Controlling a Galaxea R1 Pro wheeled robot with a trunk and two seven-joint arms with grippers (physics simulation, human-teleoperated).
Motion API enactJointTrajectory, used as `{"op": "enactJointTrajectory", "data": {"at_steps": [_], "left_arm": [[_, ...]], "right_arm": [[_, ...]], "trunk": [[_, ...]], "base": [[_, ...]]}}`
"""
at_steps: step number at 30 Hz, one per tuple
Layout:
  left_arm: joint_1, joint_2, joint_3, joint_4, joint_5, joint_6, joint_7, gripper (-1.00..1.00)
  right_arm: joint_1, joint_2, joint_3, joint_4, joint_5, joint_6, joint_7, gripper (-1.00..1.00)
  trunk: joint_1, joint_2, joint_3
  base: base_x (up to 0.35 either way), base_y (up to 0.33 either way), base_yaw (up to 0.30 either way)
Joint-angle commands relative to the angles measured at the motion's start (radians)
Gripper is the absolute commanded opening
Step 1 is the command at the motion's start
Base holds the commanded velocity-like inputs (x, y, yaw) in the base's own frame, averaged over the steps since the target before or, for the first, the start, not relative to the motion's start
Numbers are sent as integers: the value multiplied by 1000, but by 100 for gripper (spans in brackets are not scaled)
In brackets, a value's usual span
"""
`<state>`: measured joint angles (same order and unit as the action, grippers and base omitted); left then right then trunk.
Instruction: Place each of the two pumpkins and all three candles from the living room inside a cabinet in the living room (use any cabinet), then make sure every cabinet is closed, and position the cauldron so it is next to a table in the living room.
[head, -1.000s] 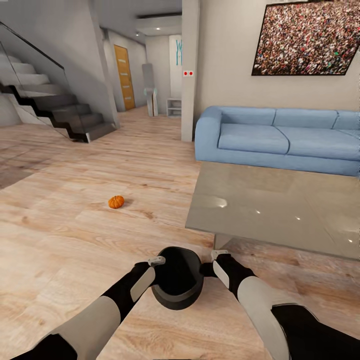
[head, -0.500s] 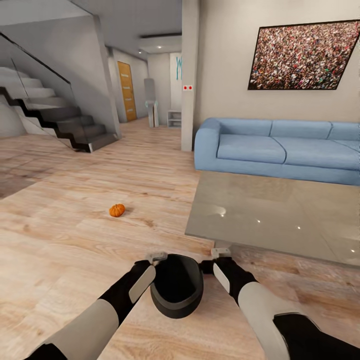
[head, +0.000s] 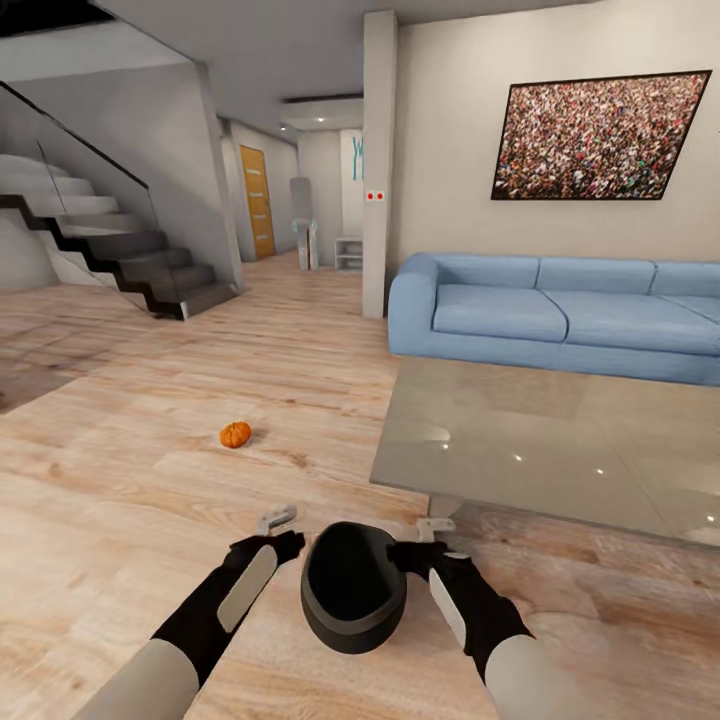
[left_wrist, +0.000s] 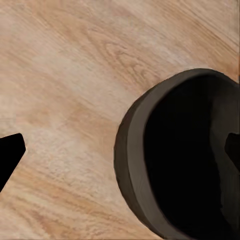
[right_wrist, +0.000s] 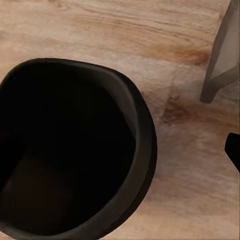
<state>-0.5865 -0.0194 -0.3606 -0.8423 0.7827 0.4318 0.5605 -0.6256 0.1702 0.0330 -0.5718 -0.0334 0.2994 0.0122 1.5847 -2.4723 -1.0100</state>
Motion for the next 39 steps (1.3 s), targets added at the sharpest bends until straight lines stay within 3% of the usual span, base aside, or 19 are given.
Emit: {"op": "enactJointTrajectory", "data": {"at_steps": [1, 2, 6, 7, 8, 11, 13, 16, 18, 19, 23, 28, 34, 35, 38, 39], "left_arm": [[23, 12, 17, -42, 1, -2, 8, 100], [94, 46, 63, -174, 1, -3, 49, 100], [201, 91, 124, -351, 4, -3, 112, 100], [255, 112, 166, -432, 7, -3, 131, 100], [334, 134, 243, -519, 12, -3, 145, 100], [411, 141, 315, -572, 16, -7, 154, 100], [441, 142, 333, -586, 16, -10, 157, 100], [502, 144, 360, -603, 17, -17, 158, 100], [542, 144, 408, -612, 21, -40, 157, 100], [583, 140, 488, -624, 32, -78, 158, 100], [627, 129, 577, -637, 78, -108, 151, 100], [654, 124, 633, -628, 161, -127, 128, 100], [666, 124, 653, -638, 193, -132, 122, 100], [708, 119, 721, -683, 205, -131, 116, 100], [726, 117, 738, -698, 208, -128, 107, 100], [735, 110, 741, -703, 208, -126, 102, 100]], "right_arm": [[16, 0, 1, -29, 1, 0, 3, 100], [69, -2, 12, -138, 2, 6, 9, 100], [156, -5, 54, -338, 1, 69, 13, 100], [201, -6, 72, -440, 1, 126, 14, 100], [248, -6, 90, -575, 2, 228, 13, 100], [280, -6, 109, -701, 2, 365, 12, 100], [288, -6, 126, -737, 1, 417, 12, 100], [295, -6, 147, -767, -4, 470, 13, 100], [296, -4, 153, -778, -6, 492, 14, 100], [291, 1, 158, -788, -10, 521, 13, 100], [257, 4, 159, -792, -30, 578, 13, 100], [215, 4, 164, -767, -94, 622, 11, 100], [195, 4, 171, -703, -129, 631, 11, 100], [168, 4, 172, -669, -192, 636, 11, 100], [147, 4, 169, -626, -226, 636, 10, 100], [114, 4, 165, -574, -262, 634, 10, 100]], "trunk": [[-4, 7, 3], [-8, 14, 6], [-23, 42, 19], [-27, 49, 22], [-31, 56, 25], [-42, 77, 35], [-50, 91, 41], [-61, 112, 50], [-69, 126, 57], [-73, 133, 60], [-88, 161, 72], [-104, 189, 85], [-104, 189, 82], [-104, 189, 82], [-104, 189, 81], [-104, 189, 80]], "base": [[0, 0, 0], [0, 0, 0], [0, 0, 0], [0, 0, 0], [0, 0, 0], [0, 0, 0], [0, 0, 30], [0, 0, 123], [0, 0, 193], [0, 0, 247], [0, 0, 266], [0, 0, 283], [0, 0, 281], [0, 0, 276], [0, 0, 277], [0, 0, 279]]}}
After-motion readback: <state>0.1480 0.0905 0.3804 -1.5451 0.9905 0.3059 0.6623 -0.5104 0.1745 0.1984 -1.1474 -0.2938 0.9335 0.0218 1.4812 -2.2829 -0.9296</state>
